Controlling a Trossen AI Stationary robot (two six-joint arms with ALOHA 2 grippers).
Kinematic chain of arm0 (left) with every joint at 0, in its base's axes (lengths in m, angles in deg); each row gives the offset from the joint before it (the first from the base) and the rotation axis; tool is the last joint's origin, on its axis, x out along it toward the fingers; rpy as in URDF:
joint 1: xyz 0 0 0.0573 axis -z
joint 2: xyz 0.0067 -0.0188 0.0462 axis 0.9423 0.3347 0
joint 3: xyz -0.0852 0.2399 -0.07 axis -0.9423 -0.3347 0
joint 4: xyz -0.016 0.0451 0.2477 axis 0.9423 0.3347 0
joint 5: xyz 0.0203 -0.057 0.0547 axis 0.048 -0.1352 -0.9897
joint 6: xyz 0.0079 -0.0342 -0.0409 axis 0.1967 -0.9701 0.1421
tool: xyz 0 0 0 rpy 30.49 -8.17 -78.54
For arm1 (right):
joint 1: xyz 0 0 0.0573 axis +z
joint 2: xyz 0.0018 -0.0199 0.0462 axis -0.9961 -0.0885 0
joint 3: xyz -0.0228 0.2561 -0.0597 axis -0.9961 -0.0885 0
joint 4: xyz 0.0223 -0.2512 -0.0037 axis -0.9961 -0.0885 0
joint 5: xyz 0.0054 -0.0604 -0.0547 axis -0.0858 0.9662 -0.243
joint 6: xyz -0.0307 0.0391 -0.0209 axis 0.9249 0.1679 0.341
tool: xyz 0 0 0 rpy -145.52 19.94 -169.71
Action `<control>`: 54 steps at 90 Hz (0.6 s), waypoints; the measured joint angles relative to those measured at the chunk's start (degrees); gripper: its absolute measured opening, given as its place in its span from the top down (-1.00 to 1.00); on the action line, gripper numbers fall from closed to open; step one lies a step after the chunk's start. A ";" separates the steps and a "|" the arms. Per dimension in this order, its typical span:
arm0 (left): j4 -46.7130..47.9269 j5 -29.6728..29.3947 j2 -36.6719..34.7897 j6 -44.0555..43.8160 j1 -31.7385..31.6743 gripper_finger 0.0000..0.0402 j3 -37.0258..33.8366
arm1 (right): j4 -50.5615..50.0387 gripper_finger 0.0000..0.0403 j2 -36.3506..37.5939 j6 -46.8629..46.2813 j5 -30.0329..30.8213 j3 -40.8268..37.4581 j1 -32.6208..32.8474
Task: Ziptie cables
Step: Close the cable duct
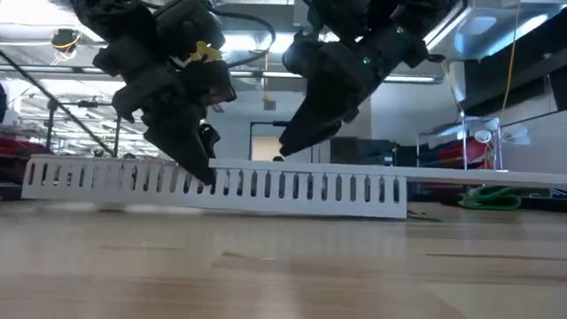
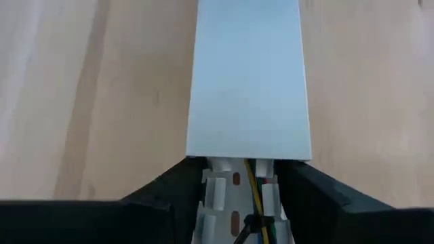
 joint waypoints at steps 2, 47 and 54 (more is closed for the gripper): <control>-0.39 0.00 0.07 0.24 0.00 0.16 0.02 | 0.72 -0.36 -0.39 -0.10 -0.04 0.02 0.02; 1.78 -3.62 1.51 1.15 0.79 0.16 0.28 | 1.36 -0.18 -4.35 1.72 6.67 0.42 1.97; 4.10 -3.88 0.14 2.42 1.23 0.16 0.25 | 0.86 -0.16 -4.34 2.71 6.64 0.40 1.90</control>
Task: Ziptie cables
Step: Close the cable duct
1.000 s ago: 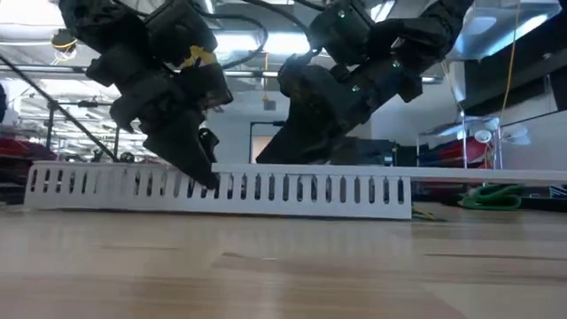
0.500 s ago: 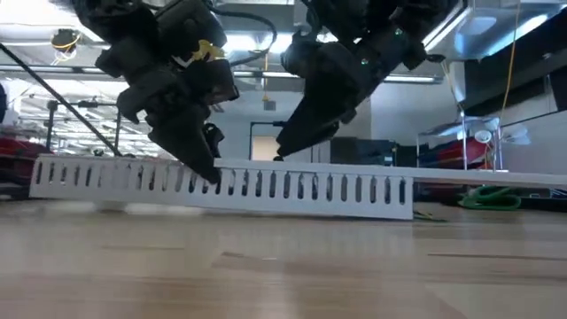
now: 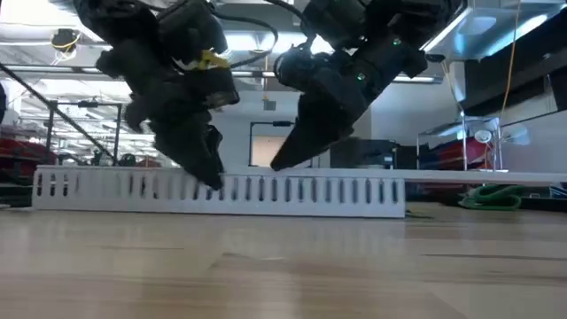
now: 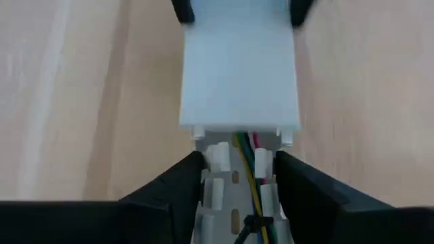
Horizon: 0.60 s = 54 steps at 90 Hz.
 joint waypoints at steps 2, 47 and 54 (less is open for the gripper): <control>0.57 0.01 -0.50 0.04 0.07 0.16 -0.06 | -0.10 -0.16 0.00 0.07 -0.07 0.00 0.00; -5.21 1.65 1.44 -3.54 -2.36 -0.18 -0.10 | 0.55 -0.15 -0.04 0.54 0.17 -0.31 -0.07; -2.77 3.91 0.36 -3.87 -2.79 -0.31 -0.07 | 0.75 -0.15 -0.11 0.53 0.13 -0.22 -0.07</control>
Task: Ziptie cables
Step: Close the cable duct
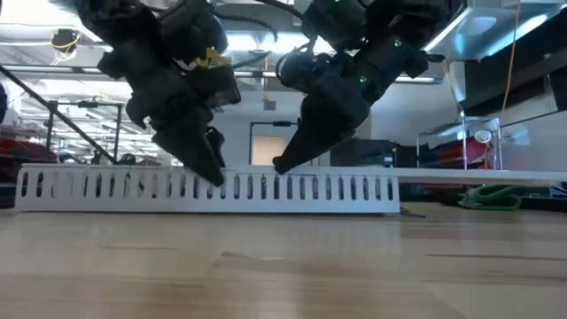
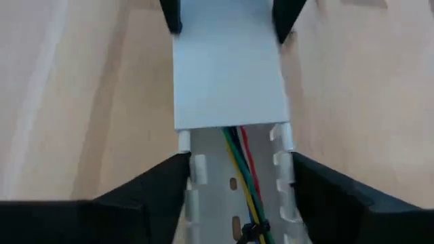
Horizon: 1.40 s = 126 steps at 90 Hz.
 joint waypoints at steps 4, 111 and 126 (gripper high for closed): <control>2.57 1.91 -1.60 0.17 -0.20 -0.36 0.26 | -0.05 -0.15 -0.02 -0.02 -0.01 0.04 0.00; -9.50 -4.08 -1.78 -2.83 3.24 -0.34 -7.13 | 0.96 -0.15 -0.09 -0.20 -0.54 -0.11 0.04; -10.31 -3.64 1.23 -4.21 3.24 -0.05 -6.63 | 0.77 -0.15 -0.09 -0.48 -0.69 -0.11 0.06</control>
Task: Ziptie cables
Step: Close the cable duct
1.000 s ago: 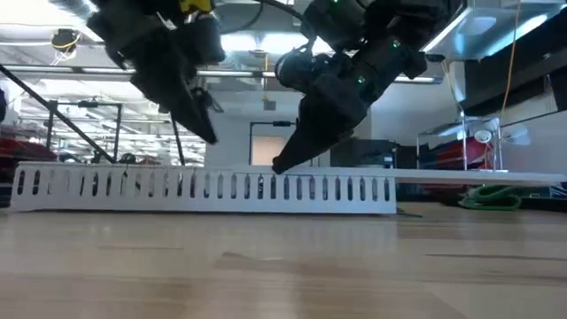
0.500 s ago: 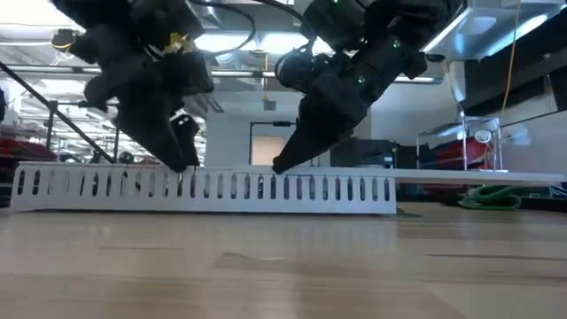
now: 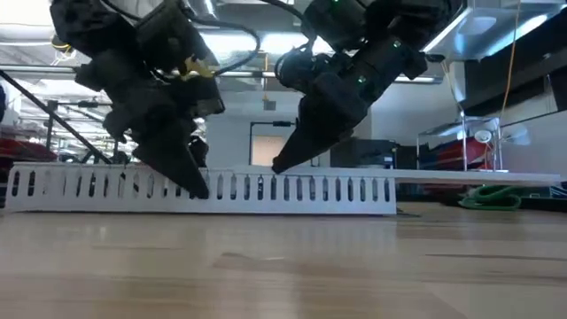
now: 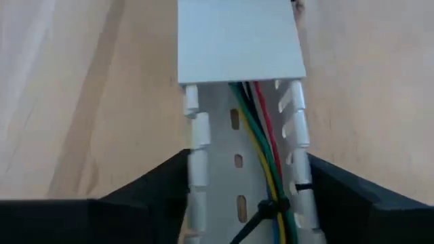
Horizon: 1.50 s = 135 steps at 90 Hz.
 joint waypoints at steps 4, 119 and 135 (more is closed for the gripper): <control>-0.28 0.25 0.03 -0.27 0.05 0.03 -0.02 | 0.16 -0.15 0.00 -0.36 -0.25 0.00 -0.02; 26.83 0.24 -19.54 -4.13 0.85 -0.52 4.96 | -14.59 -0.28 -3.76 6.02 -0.81 12.11 -1.31; 23.68 -3.98 -17.72 -5.42 4.95 -0.52 1.68 | -14.20 -0.28 -3.97 6.08 -0.80 12.11 -1.20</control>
